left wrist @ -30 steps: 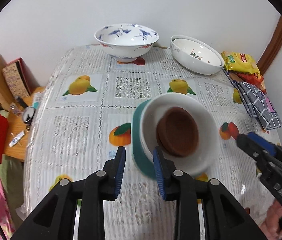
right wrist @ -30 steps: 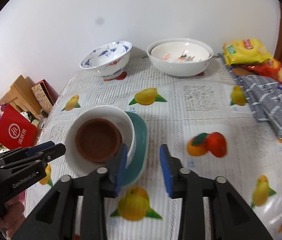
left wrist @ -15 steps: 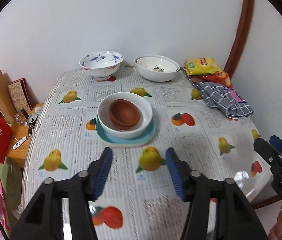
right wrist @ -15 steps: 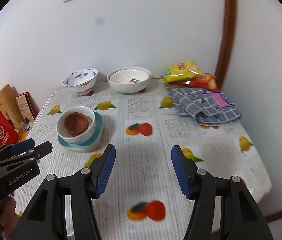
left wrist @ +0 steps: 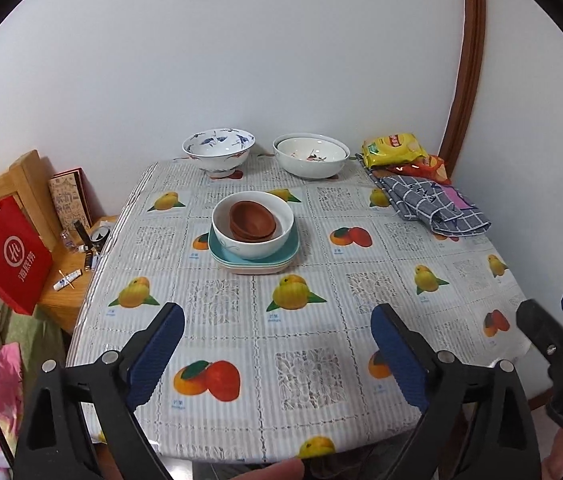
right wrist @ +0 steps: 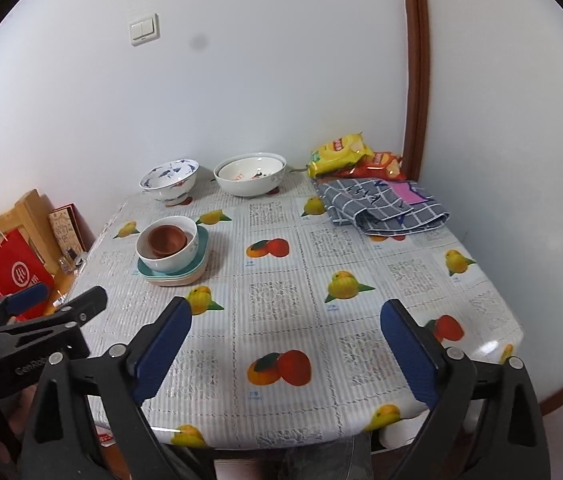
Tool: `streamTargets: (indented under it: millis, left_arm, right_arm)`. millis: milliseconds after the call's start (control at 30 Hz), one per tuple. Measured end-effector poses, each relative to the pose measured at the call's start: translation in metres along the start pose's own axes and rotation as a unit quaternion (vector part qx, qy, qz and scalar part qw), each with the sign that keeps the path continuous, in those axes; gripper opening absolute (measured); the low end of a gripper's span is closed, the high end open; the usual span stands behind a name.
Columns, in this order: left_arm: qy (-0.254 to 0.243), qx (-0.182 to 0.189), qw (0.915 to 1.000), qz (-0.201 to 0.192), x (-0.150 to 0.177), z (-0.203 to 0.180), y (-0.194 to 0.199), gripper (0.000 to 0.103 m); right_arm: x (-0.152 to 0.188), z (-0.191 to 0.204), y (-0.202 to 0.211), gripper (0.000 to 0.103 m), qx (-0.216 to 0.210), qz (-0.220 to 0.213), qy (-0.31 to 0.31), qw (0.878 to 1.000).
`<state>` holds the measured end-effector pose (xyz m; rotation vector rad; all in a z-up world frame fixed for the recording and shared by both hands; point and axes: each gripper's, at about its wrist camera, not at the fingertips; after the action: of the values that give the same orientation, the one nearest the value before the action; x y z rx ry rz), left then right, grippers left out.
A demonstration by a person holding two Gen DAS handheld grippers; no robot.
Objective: Organize plates and bowls
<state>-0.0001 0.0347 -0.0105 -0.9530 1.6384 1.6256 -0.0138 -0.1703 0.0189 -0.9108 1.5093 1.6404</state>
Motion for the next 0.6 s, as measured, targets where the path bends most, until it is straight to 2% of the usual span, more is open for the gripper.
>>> streamTargets:
  millis: [133,600]
  left_arm:
    - [-0.005,-0.008,0.9999,-0.011,0.003,-0.003,0.011,0.095]
    - [-0.013,-0.013,0.9998,-0.009,0.007,-0.009,0.014,0.095]
  right_arm:
    - [0.005,0.0,0.006,0.095,0.006,0.004,0.01,1.0]
    - [0.012,-0.001,0.014,0.095,0.004,0.003,0.014,1.0]
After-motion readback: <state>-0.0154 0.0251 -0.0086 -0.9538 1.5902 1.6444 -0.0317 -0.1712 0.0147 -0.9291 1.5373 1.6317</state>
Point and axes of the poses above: each gripper's, at about its wrist camera, not at the fingertips, and y roughly against the way its jaws point, z to its left, x to its underside, and after that the axes turned 12 degrees about -z, right-handed
